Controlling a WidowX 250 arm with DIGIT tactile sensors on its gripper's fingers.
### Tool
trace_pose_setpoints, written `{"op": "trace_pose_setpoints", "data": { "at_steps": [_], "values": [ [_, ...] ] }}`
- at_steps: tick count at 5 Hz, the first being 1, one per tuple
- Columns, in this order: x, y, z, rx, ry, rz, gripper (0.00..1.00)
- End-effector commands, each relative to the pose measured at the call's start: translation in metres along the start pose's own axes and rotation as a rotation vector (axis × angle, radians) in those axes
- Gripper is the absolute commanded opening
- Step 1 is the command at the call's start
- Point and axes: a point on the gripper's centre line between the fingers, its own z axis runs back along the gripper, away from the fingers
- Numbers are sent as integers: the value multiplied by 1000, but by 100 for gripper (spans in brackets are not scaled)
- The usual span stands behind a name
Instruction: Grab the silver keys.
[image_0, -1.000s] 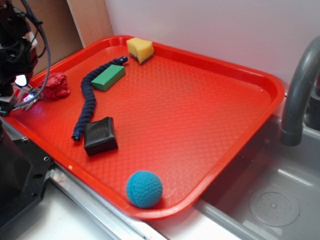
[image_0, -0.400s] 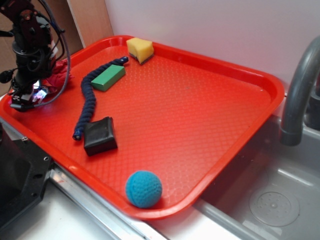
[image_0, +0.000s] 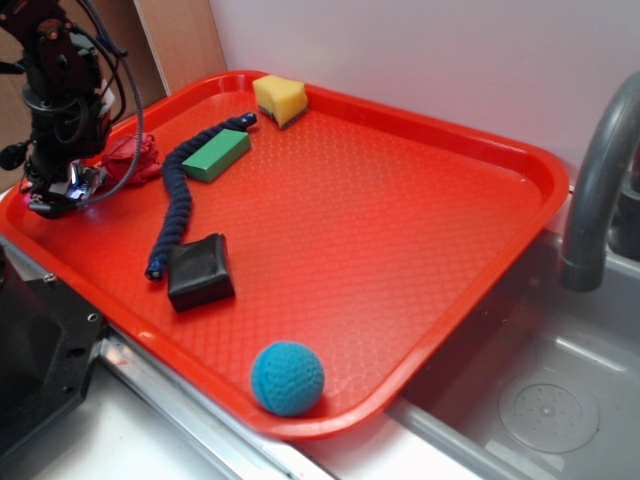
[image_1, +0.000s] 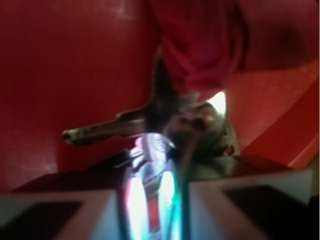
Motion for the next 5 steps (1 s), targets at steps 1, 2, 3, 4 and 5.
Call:
{"op": "trace_pose_setpoints", "data": {
  "at_steps": [1,2,3,4,5],
  "values": [
    [1,18,53,107,-59,81,0],
    [9,27,92,135,-93,142,0],
    [11,30,127,79,-232,404,0],
    [8,32,163,-80,-331,664,0],
    [10,30,198,-138,-315,885,0]
  ]
}}
